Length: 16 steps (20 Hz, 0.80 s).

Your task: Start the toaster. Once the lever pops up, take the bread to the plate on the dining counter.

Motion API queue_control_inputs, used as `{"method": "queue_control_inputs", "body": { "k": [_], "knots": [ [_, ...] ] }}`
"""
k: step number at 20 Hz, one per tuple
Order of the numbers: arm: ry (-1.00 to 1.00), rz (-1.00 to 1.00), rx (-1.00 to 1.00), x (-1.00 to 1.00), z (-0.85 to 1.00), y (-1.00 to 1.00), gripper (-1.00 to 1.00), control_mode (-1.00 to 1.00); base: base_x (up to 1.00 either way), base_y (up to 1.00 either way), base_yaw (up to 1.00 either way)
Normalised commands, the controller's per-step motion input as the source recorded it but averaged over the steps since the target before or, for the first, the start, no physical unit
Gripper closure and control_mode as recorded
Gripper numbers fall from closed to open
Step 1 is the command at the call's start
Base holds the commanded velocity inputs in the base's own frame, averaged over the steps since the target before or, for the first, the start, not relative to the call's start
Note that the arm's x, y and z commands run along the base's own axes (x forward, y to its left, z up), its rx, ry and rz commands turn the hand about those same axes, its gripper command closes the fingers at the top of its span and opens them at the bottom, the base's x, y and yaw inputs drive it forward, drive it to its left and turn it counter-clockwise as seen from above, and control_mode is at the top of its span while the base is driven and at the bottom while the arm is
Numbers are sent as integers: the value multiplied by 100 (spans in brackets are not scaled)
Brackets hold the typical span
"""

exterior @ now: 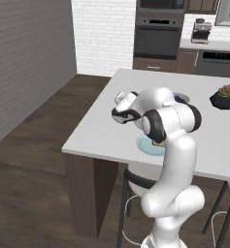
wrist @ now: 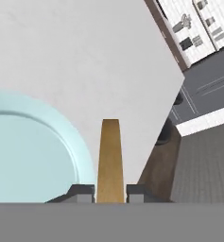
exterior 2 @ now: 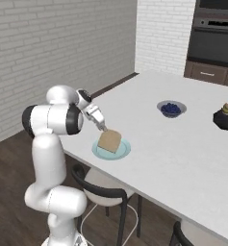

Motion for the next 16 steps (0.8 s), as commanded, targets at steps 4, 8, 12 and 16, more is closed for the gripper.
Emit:
{"method": "queue_control_inputs", "body": {
  "k": [4, 8, 12, 16],
  "knots": [
    [9, 0, 0, 17, -48, 0, 100, -100, 0, 0, 0],
    [4, 0, 0, 24, -45, -2, 100, -100, 0, 0, 0],
    [0, 0, 2, 33, -29, -7, 100, -100, 0, 0, 0],
    [0, 0, 3, 19, -30, -9, 100, -100, 0, 0, 0]
  ]
}}
